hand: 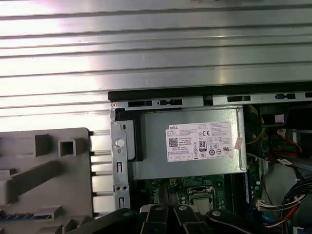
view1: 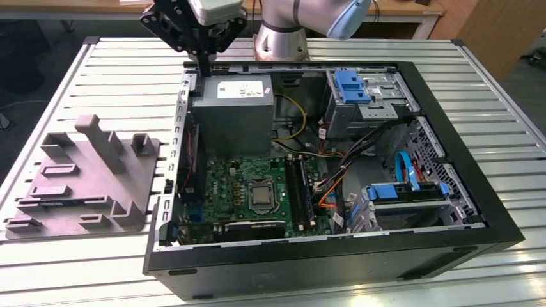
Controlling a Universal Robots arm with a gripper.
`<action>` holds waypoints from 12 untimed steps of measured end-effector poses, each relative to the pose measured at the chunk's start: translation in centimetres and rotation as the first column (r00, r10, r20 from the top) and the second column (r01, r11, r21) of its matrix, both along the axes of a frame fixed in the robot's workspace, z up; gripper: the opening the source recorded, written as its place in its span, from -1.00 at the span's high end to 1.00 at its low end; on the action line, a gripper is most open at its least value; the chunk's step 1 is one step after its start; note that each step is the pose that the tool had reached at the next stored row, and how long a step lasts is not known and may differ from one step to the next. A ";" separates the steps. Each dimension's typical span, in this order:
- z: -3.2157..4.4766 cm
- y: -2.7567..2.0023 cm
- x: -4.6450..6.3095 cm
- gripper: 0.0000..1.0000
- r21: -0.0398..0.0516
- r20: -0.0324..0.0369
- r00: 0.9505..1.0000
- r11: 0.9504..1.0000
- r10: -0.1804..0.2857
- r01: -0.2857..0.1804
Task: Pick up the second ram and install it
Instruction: 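Reach for the second ram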
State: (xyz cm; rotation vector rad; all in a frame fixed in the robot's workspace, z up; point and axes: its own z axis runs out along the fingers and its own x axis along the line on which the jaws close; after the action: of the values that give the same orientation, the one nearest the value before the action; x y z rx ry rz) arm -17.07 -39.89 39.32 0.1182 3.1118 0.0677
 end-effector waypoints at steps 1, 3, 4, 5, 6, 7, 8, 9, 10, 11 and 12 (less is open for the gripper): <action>0.00 0.00 -0.3 0.80 0.000 0.000 1.000 1.000 0.000 0.000; 0.00 0.00 -0.8 0.80 0.000 0.000 1.000 1.000 0.000 0.000; 0.00 0.00 -1.1 0.80 0.000 0.000 1.000 1.000 0.000 0.000; 0.00 0.00 -1.4 0.80 0.000 0.000 1.000 1.000 0.000 0.000; -0.01 0.00 -1.6 0.80 0.000 0.001 1.000 1.000 0.000 0.000; -0.01 0.00 -1.9 0.80 0.000 0.001 1.000 1.000 0.000 0.000; -0.01 0.00 -2.2 0.80 0.000 0.001 1.000 1.000 0.000 0.000; -0.01 0.00 -2.5 0.80 0.000 0.001 1.000 1.000 0.000 0.000; -0.02 0.00 -2.8 0.80 0.000 0.001 1.000 1.000 0.000 0.000; -0.02 0.00 -3.1 0.80 0.000 0.001 1.000 1.000 0.000 0.000; -0.01 0.00 -3.4 0.80 0.000 0.002 1.000 1.000 0.000 0.000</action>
State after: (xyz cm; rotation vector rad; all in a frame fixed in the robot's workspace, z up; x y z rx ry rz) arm -20.52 -39.89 39.31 0.1181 3.1103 0.0676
